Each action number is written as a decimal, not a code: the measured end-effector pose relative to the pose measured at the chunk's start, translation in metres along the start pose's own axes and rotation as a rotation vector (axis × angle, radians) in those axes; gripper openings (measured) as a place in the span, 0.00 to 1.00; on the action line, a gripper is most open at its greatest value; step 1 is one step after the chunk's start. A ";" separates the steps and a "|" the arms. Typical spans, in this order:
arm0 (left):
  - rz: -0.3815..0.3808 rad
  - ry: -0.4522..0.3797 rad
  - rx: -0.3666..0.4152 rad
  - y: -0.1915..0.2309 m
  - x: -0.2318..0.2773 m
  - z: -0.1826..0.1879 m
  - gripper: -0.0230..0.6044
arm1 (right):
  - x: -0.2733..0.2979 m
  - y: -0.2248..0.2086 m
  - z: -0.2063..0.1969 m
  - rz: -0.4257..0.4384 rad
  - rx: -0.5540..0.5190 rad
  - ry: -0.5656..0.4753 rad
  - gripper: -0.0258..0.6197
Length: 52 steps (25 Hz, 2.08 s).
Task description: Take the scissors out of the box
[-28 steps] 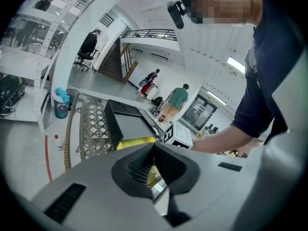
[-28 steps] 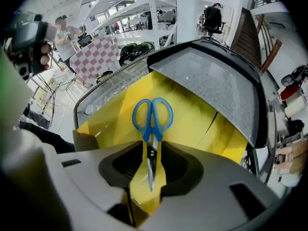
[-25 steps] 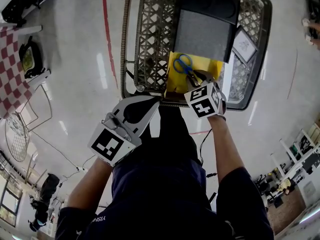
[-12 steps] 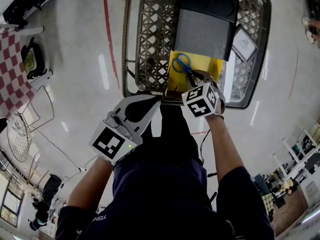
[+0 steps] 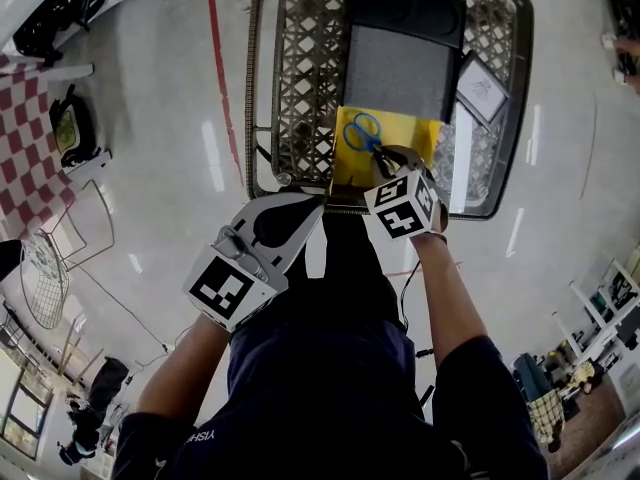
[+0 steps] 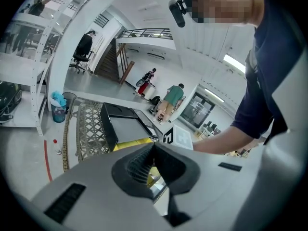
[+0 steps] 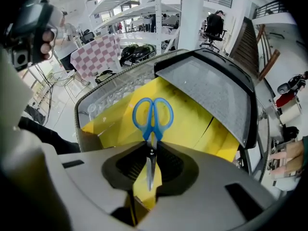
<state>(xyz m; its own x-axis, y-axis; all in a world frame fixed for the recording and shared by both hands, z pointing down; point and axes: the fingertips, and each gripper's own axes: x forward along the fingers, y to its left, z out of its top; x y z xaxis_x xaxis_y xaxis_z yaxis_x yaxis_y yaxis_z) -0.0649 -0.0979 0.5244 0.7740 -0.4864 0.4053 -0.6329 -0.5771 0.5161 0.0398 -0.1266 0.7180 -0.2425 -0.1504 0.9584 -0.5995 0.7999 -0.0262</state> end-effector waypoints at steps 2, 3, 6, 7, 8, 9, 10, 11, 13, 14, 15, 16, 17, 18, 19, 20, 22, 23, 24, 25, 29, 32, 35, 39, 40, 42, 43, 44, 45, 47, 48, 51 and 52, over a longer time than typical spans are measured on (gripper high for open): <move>-0.004 0.000 0.007 -0.003 0.000 0.003 0.08 | -0.006 0.000 0.002 0.000 0.011 -0.015 0.16; -0.005 0.000 0.012 -0.004 0.000 0.004 0.08 | -0.010 0.000 0.004 -0.002 0.015 -0.023 0.16; -0.003 0.000 0.040 -0.005 0.000 0.007 0.08 | -0.022 -0.003 0.009 -0.013 0.022 -0.052 0.16; -0.001 -0.002 0.050 -0.005 0.000 0.009 0.08 | -0.026 -0.004 0.012 -0.016 0.025 -0.063 0.16; 0.002 -0.005 0.059 -0.006 0.000 0.012 0.08 | -0.032 -0.005 0.014 -0.020 0.028 -0.075 0.16; 0.003 -0.008 0.067 -0.007 0.000 0.015 0.08 | -0.038 -0.007 0.017 -0.024 0.032 -0.088 0.16; 0.002 -0.013 0.073 -0.009 0.001 0.020 0.08 | -0.045 -0.009 0.020 -0.027 0.036 -0.102 0.16; 0.001 -0.017 0.081 -0.010 0.001 0.025 0.08 | -0.051 -0.011 0.023 -0.031 0.042 -0.117 0.16; 0.002 -0.022 0.098 -0.013 0.000 0.033 0.08 | -0.065 -0.014 0.030 -0.039 0.052 -0.148 0.16; 0.002 -0.028 0.107 -0.015 -0.001 0.037 0.08 | -0.072 -0.016 0.033 -0.044 0.058 -0.164 0.16; 0.002 -0.035 0.116 -0.017 -0.001 0.041 0.08 | -0.079 -0.017 0.036 -0.048 0.063 -0.181 0.16; 0.002 -0.042 0.124 -0.019 -0.002 0.045 0.08 | -0.086 -0.018 0.039 -0.051 0.067 -0.199 0.16; 0.001 -0.049 0.133 -0.021 -0.002 0.049 0.08 | -0.093 -0.019 0.043 -0.053 0.073 -0.219 0.16; 0.000 -0.056 0.143 -0.023 -0.003 0.053 0.08 | -0.100 -0.020 0.046 -0.055 0.081 -0.240 0.16; 0.001 -0.060 0.153 -0.025 -0.004 0.057 0.08 | -0.107 -0.022 0.049 -0.055 0.091 -0.260 0.16; 0.002 -0.062 0.162 -0.026 -0.005 0.060 0.08 | -0.114 -0.023 0.052 -0.055 0.104 -0.280 0.16; 0.004 -0.063 0.178 -0.030 -0.008 0.065 0.08 | -0.129 -0.024 0.057 -0.057 0.129 -0.319 0.16; 0.005 -0.066 0.186 -0.032 -0.009 0.068 0.08 | -0.136 -0.025 0.059 -0.060 0.136 -0.336 0.16; 0.005 -0.067 0.195 -0.035 -0.010 0.070 0.08 | -0.144 -0.027 0.061 -0.065 0.141 -0.352 0.16; 0.005 -0.069 0.204 -0.038 -0.011 0.073 0.08 | -0.151 -0.028 0.063 -0.071 0.143 -0.367 0.16; 0.006 -0.076 0.238 -0.048 -0.015 0.083 0.08 | -0.183 -0.035 0.072 -0.099 0.153 -0.436 0.16; 0.007 -0.086 0.266 -0.055 -0.019 0.093 0.08 | -0.209 -0.038 0.080 -0.119 0.160 -0.491 0.16; 0.006 -0.098 0.297 -0.060 -0.022 0.104 0.08 | -0.233 -0.039 0.088 -0.138 0.153 -0.541 0.16; 0.001 -0.120 0.334 -0.067 -0.025 0.122 0.08 | -0.264 -0.040 0.101 -0.160 0.156 -0.620 0.16; 0.000 -0.124 0.342 -0.069 -0.026 0.126 0.08 | -0.272 -0.041 0.104 -0.167 0.157 -0.640 0.16; -0.004 -0.134 0.357 -0.073 -0.026 0.132 0.08 | -0.286 -0.043 0.108 -0.175 0.167 -0.680 0.16; -0.006 -0.136 0.363 -0.075 -0.025 0.134 0.08 | -0.292 -0.044 0.109 -0.177 0.174 -0.696 0.16; -0.008 -0.137 0.369 -0.077 -0.025 0.136 0.08 | -0.298 -0.045 0.110 -0.180 0.178 -0.710 0.16; -0.010 -0.136 0.374 -0.080 -0.025 0.137 0.08 | -0.303 -0.045 0.111 -0.184 0.179 -0.721 0.16; -0.013 -0.138 0.383 -0.083 -0.026 0.140 0.08 | -0.314 -0.044 0.114 -0.191 0.178 -0.742 0.16; -0.015 -0.142 0.387 -0.084 -0.027 0.142 0.08 | -0.319 -0.044 0.116 -0.193 0.177 -0.755 0.16; -0.017 -0.153 0.402 -0.085 -0.028 0.150 0.08 | -0.337 -0.043 0.125 -0.204 0.164 -0.795 0.16; -0.016 -0.158 0.406 -0.086 -0.028 0.153 0.08 | -0.344 -0.043 0.127 -0.208 0.159 -0.809 0.16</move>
<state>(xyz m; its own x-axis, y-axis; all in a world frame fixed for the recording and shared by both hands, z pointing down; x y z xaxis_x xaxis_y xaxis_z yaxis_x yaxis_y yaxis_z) -0.0350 -0.1353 0.3533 0.7918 -0.5512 0.2631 -0.6005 -0.7812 0.1705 0.0520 -0.1836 0.3535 -0.5498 -0.7026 0.4518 -0.7776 0.6280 0.0303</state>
